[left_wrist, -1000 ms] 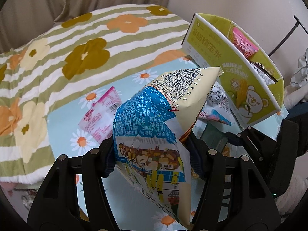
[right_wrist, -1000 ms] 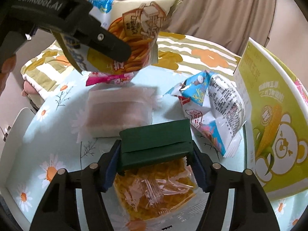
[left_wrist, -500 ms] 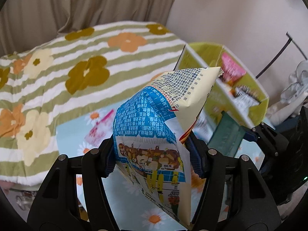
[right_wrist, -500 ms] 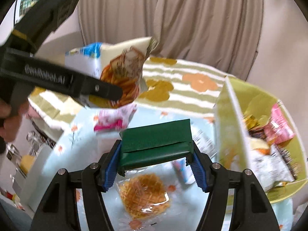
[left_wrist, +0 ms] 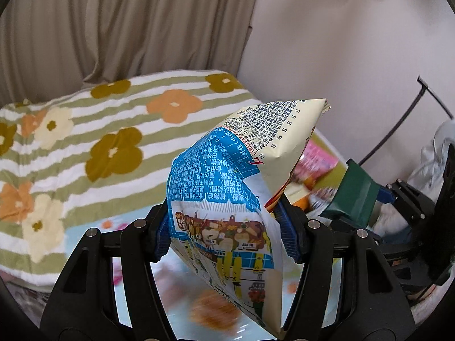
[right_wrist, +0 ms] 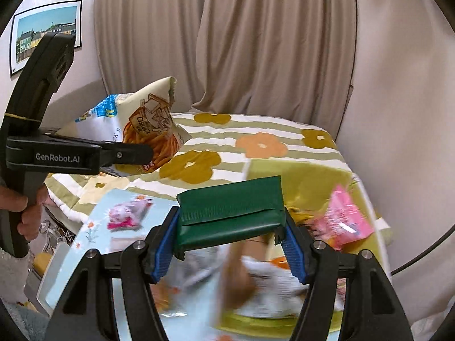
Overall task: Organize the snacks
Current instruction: 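Carry both packages over the box and open both tools to drop them in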
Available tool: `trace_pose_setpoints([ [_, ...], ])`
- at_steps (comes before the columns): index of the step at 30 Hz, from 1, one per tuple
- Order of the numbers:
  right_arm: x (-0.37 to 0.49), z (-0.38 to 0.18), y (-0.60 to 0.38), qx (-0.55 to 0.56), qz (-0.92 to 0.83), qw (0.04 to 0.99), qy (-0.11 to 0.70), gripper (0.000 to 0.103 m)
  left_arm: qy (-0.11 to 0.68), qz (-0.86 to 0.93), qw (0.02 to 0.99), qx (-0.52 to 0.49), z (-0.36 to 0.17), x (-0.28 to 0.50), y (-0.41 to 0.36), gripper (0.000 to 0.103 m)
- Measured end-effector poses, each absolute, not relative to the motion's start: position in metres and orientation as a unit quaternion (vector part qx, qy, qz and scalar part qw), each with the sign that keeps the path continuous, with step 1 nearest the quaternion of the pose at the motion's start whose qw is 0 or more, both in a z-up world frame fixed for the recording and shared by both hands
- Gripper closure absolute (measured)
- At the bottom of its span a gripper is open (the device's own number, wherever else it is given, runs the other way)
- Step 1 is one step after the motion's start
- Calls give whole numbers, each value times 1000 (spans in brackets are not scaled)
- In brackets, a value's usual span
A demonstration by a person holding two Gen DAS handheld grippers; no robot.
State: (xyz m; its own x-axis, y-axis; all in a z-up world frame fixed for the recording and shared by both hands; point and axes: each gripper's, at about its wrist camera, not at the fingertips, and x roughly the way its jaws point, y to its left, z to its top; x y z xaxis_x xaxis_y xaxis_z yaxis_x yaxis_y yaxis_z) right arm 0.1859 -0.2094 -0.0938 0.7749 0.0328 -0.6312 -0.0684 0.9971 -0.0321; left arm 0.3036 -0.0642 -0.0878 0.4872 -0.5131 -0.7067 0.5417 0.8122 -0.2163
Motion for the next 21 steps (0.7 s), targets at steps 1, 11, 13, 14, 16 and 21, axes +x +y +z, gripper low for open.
trace_pose_setpoints([
  [1,185,-93,-223,-29,28,942,333,41,406,-302,862,15,-88,303,-76,44],
  [11,186,-100,-331,-33,40,936,347,41,453,-256,854,-6,-113,302,-194,44],
  [13,186,-104,-346,-27,45,934,354,41,463,-251,850,0,-120,302,-210,44],
  [14,187,-106,-351,-26,45,933,356,41,468,-249,848,2,-124,302,-217,43],
  [16,187,-112,-362,-19,48,930,364,41,479,-247,842,7,-133,305,-229,43],
  [21,188,-124,-377,-7,41,925,378,41,491,-239,837,35,-153,312,-247,34],
])
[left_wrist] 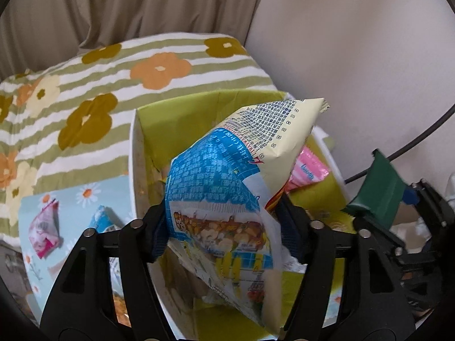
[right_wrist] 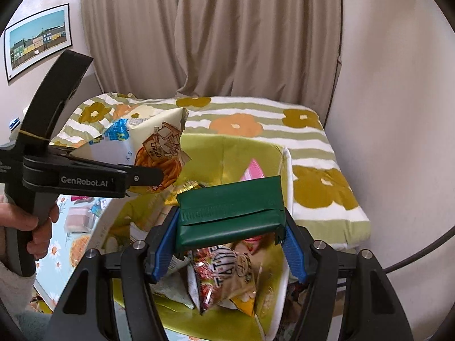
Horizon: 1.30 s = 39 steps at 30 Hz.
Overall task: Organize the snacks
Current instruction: 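Carry both packages over the box and open both tools to drop them in, then move both tools back over the remaining snacks on the table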
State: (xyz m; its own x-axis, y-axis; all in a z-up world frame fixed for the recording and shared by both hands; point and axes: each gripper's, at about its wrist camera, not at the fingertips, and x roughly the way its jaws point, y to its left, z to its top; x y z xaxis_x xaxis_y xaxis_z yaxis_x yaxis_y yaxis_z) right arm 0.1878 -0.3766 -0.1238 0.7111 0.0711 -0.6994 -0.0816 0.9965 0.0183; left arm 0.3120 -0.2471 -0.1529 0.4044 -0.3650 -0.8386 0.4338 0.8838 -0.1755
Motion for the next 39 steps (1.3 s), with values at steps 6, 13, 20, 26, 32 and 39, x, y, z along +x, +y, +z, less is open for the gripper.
trace_pose_setpoints([
  [6,190,-125,-386,-2,31,922,387,41,508,-217,832,51,-167,313,-248,0],
  [13,192,-134,-389,7,36,918,396,41,498,-203,843,19,-157,300,-218,0],
  [20,206,-150,-380,14,51,906,420,41,482,-195,854,21,-147,291,-196,0],
  [26,207,-160,-374,3,60,898,436,1,482,-173,859,9,-144,283,-175,0],
  [32,197,-155,-373,-18,67,905,420,0,479,-143,866,2,-138,272,-148,0],
  [39,193,-146,-374,-5,79,901,427,0,474,-99,875,-24,-124,254,-104,0],
])
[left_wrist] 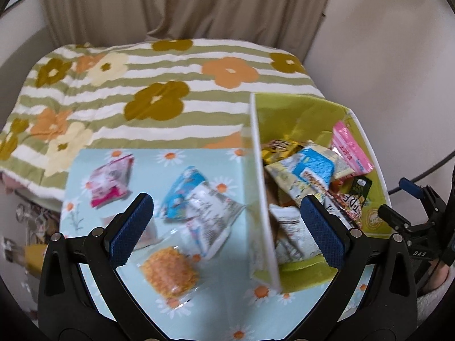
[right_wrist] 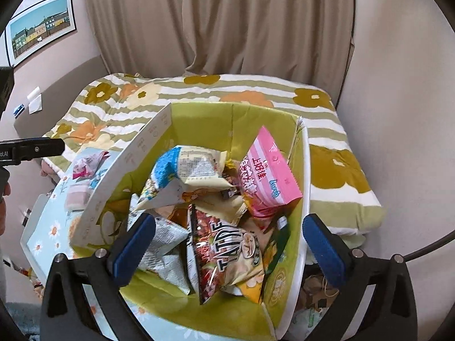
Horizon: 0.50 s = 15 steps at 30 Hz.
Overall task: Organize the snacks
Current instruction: 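Move both tools back over the remaining snacks on the table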
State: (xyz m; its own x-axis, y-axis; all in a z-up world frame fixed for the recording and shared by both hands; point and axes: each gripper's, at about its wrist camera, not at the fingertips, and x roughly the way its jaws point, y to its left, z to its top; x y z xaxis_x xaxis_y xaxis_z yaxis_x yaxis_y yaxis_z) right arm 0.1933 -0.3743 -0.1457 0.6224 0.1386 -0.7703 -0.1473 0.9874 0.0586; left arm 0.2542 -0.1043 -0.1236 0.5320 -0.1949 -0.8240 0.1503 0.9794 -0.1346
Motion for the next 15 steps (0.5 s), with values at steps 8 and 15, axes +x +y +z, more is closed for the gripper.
trace_pose_setpoints([
  [8,185,-132,-358,0,111,907,406,0,469,-28,882,-34,-111,231,-44,0],
  [15,179,-117,-326,-8,132,912,387,0,461,-4,886,-55,-108,216,5,0],
])
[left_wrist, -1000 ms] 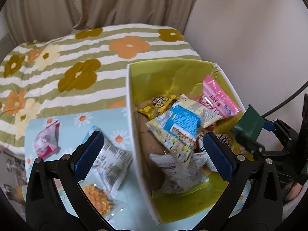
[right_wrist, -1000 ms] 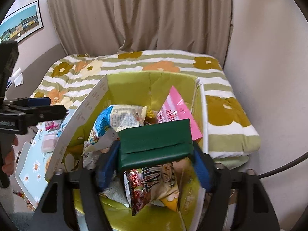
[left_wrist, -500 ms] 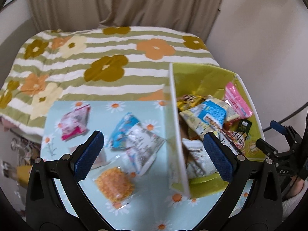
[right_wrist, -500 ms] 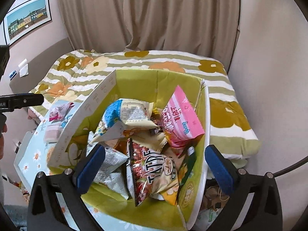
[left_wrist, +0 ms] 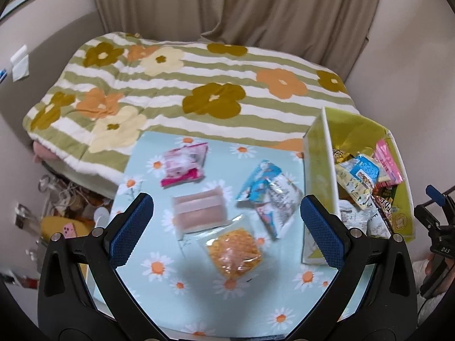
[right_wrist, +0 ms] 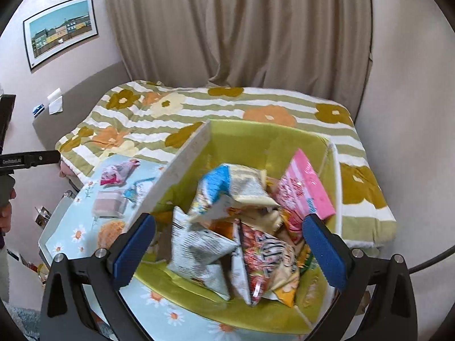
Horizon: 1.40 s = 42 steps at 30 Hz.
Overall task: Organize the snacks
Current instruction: 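Move both tools back over the remaining snacks on the table, then grasp the pale pink wrapped cake with the left tool while the right tool grasps the waffle packet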
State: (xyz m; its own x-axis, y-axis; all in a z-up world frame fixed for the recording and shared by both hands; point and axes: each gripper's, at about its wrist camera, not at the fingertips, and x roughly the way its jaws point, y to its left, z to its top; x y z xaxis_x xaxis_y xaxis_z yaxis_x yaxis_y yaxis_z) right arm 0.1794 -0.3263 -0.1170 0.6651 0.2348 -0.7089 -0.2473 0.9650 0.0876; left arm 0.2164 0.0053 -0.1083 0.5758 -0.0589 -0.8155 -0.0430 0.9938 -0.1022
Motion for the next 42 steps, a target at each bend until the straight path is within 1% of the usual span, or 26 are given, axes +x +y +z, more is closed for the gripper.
trace_pose_setpoints([
  [6,173,-101,-275,-16,140,920,366,0,455,-30,888,-58,-113,221,39,0],
  [9,172,-101,-241,-7,140,919,367,0,459,-59,884,-60,-120,226,55,0],
  [12,175,-110,-209,5,137,913,383,0,472,-91,876,-51,-132,234,69,0],
  [18,178,-135,-138,-31,137,904,404,0,494,-144,857,-29,-160,249,87,0],
  [21,179,-152,-116,-25,150,899,410,0,503,-175,846,-12,-176,256,93,0],
  [27,186,-203,-83,-4,159,866,475,0,523,-246,815,36,-211,269,89,0],
  [37,187,-254,-66,-50,147,846,510,0,540,-338,754,160,-269,292,46,1],
  [39,190,-264,-65,-54,155,840,516,0,547,-344,743,175,-281,298,40,2],
  [41,192,-274,-64,-66,159,834,524,0,552,-345,735,189,-290,300,36,7],
  [42,192,-277,-63,-73,161,832,526,0,556,-344,730,200,-297,301,33,7],
])
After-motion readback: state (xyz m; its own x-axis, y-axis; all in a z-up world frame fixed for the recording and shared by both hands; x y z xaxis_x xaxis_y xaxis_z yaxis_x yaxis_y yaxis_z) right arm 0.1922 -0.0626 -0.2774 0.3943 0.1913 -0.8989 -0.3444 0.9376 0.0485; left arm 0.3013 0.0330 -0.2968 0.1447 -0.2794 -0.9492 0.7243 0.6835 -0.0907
